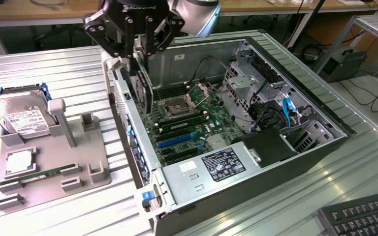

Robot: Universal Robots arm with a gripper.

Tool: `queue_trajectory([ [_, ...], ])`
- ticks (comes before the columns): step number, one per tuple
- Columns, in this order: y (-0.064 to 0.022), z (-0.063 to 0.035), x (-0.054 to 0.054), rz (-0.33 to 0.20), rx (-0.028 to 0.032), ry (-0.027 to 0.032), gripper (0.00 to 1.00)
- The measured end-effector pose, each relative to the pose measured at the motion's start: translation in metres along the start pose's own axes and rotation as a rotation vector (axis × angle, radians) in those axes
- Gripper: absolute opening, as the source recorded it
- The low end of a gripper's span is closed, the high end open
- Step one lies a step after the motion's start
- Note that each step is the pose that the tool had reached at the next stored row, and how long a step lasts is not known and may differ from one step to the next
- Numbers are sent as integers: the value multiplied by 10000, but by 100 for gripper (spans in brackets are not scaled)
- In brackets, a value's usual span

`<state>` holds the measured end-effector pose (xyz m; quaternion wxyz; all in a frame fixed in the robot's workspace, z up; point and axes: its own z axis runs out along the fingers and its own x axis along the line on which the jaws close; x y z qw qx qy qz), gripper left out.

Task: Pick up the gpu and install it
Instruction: 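Pick up the gpu and move the gpu toward the slot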

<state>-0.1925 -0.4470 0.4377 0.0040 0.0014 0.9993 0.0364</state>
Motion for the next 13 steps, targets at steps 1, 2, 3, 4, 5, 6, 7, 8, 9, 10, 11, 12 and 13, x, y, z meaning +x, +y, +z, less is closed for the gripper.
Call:
queue_trajectory([
  [1,0,1,-50,0,0,2,26],
  [2,0,1,-93,2,1,4,26],
  [3,0,3,-140,1,1,6,26],
  [4,0,9,-201,-1,0,9,26],
  [5,0,17,-253,-2,2,13,26],
  [6,-1,31,-312,-6,5,15,26],
  [7,-2,44,-351,-10,13,18,26],
  [8,-4,71,-423,-16,41,21,26],
  [9,-5,94,-482,-19,65,24,26],
  [10,-7,123,-557,-27,95,27,26],
  [11,-9,148,-621,-32,123,31,26],
  [12,-10,166,-666,-34,143,32,26],
  [13,-11,186,-717,-39,165,34,26],
])
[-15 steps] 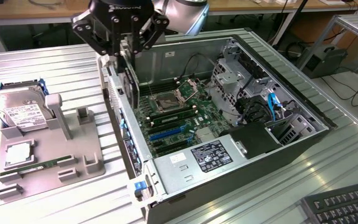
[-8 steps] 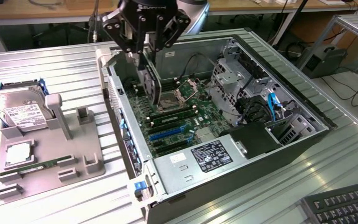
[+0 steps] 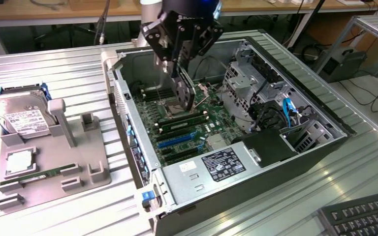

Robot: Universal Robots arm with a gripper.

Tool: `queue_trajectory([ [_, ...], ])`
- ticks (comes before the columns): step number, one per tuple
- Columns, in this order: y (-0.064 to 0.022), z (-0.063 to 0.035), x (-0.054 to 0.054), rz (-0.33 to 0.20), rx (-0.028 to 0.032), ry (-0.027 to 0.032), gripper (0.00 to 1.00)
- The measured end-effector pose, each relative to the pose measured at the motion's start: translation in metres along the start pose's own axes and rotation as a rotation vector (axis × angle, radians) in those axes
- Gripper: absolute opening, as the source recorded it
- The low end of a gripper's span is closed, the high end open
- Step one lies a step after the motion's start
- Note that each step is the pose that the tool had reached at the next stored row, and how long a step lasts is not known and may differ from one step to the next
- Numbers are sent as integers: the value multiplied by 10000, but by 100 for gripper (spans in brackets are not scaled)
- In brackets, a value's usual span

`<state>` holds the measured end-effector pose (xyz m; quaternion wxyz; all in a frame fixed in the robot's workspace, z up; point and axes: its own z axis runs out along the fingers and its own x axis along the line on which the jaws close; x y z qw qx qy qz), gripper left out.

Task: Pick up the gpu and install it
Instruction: 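Pick up the gpu and move the gpu toward the slot, then insert the gpu into the slot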

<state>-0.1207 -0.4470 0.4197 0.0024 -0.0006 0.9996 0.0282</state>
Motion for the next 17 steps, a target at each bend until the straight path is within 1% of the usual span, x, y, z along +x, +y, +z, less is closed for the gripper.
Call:
queue_trajectory([
  [4,-5,94,-235,-17,105,10,26],
  [6,-7,132,-329,-23,149,14,26],
  [7,-8,169,-421,-28,186,16,26],
  [9,-10,200,-498,-30,192,23,26],
  [11,-11,202,-510,-30,191,34,26],
  [17,-10,201,-511,-30,193,35,26],
])
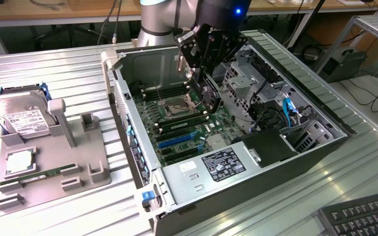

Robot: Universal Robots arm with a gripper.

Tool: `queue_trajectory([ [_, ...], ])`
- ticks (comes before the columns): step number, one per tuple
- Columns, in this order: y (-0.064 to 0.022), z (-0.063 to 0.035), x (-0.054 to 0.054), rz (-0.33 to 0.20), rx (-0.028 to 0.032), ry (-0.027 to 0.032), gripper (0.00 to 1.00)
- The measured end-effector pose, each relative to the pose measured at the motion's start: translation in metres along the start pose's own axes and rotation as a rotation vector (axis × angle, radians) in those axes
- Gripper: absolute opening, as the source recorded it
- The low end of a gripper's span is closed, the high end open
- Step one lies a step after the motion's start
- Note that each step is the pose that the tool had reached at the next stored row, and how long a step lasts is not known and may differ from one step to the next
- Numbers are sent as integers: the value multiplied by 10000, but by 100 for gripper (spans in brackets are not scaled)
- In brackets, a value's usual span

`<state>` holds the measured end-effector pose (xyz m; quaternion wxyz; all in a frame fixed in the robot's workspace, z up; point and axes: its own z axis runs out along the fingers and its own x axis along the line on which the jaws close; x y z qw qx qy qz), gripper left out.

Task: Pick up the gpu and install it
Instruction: 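Insert the gpu into the slot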

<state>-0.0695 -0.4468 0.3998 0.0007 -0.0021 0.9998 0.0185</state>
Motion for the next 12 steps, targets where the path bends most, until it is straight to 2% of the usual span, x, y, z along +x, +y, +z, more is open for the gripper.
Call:
queue_trajectory([
  [9,0,1,-2,-10,-1,0,26],
  [12,0,1,-3,-470,-2,16,26],
])
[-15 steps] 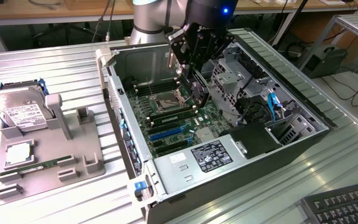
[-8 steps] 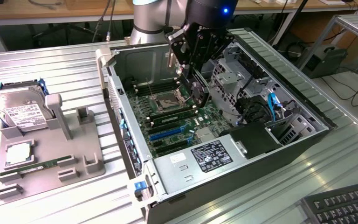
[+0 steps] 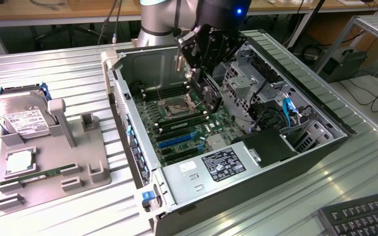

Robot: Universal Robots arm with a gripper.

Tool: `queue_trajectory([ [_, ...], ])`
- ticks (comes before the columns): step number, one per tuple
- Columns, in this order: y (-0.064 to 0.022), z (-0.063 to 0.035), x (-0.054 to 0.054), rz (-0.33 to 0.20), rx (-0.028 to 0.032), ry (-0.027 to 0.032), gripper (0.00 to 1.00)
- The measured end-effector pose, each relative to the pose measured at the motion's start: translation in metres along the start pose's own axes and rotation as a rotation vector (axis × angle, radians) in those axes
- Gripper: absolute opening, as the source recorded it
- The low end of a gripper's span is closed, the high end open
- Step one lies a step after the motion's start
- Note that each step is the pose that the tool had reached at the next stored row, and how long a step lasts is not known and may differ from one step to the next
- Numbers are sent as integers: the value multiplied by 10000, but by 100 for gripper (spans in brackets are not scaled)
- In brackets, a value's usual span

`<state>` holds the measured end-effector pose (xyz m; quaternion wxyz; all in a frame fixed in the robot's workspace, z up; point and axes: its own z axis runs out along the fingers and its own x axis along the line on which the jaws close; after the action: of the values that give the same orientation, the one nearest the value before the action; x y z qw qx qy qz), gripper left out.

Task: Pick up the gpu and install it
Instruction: 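Insert the gpu into the slot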

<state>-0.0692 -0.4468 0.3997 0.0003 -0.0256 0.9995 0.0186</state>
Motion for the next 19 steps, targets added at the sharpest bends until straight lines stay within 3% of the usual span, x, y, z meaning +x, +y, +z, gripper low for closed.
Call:
queue_trajectory([
  [7,0,10,-1,-2052,-2,77,26],
  [13,-1,27,-1,-3171,-4,119,26],
  [19,-2,61,0,-4651,-6,173,26],
])
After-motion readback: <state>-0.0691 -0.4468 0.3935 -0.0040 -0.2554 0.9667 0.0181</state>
